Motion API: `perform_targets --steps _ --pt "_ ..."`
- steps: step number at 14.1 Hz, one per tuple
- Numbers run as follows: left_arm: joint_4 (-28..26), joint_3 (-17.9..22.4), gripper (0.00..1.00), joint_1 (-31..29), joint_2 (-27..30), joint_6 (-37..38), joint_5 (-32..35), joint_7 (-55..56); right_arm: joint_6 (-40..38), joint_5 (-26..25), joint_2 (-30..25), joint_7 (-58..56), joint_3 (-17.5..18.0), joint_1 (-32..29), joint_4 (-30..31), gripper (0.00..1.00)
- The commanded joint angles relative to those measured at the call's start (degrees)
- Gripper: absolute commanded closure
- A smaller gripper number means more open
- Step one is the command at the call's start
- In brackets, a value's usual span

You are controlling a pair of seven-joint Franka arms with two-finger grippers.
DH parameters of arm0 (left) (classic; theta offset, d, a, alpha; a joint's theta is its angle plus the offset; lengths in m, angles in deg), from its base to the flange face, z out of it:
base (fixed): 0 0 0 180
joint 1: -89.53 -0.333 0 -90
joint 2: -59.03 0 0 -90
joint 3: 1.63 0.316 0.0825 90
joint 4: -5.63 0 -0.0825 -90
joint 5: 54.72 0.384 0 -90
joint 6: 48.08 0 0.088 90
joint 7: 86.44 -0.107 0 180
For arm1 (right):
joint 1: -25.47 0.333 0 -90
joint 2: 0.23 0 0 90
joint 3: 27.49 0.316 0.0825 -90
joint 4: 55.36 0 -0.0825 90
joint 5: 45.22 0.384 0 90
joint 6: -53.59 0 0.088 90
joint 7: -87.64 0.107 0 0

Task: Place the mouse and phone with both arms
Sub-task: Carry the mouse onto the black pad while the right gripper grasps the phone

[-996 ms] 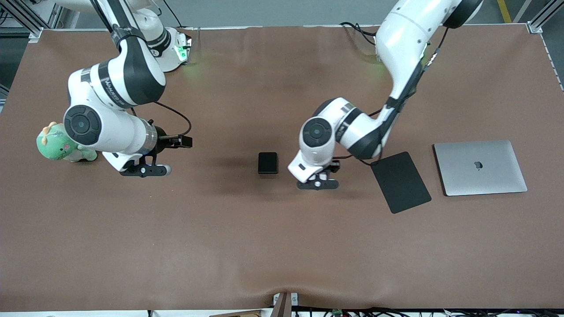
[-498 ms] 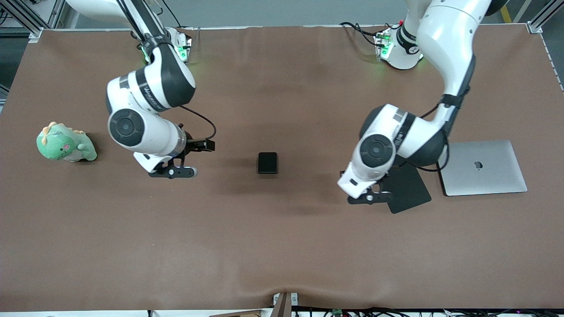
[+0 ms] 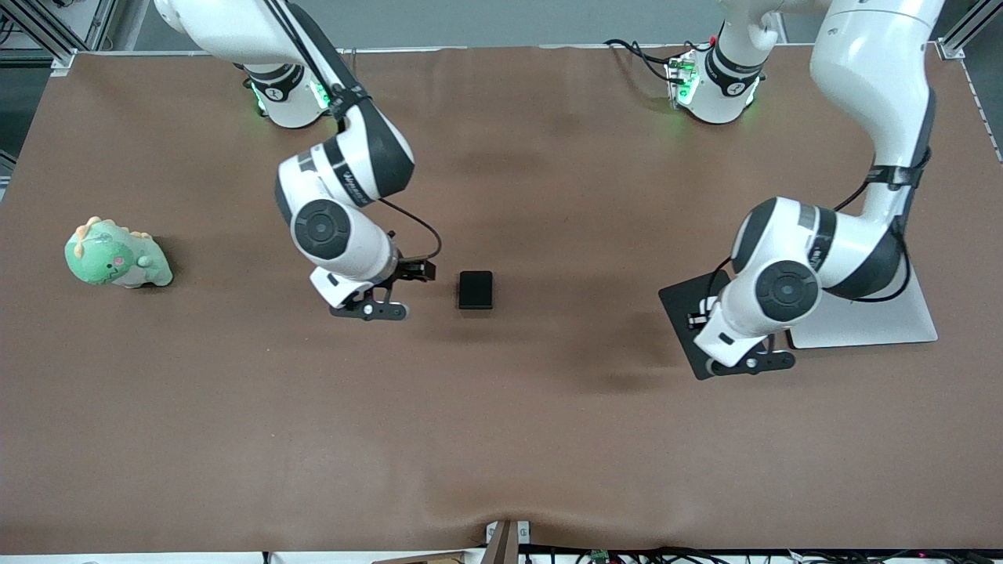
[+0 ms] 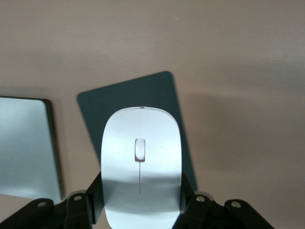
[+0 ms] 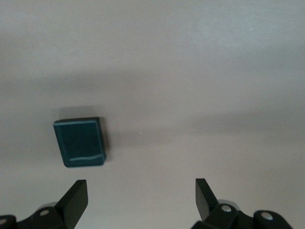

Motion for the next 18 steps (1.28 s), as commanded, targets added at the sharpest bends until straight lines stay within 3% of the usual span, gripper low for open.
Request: perform_targets --steps 1,7,14,18 --pt "-2.88 -0.67 1.0 -3.15 2.28 -1.52 1.26 -1.94 5.18 2.45 2.24 1.42 -0.4 1.6 0.92 0.0" --pt "-4.28 -0.67 1.0 -7.99 2.2 -1.96 1.26 -4.23 14.86 7.46 7.87 1.42 -0.22 4.67 0.84 0.0" --pt "-17.37 -0.85 1.0 -10.98 2.9 -19.96 -0.32 -0.99 21.18 9.04 12.09 1.51 0.57 6.78 0.31 0.0" --pt "-17.82 -3.31 1.0 -10.72 2.64 -20.42 -0.32 4.99 22.34 10.55 13.15 1.59 0.57 8.28 0.31 0.0"
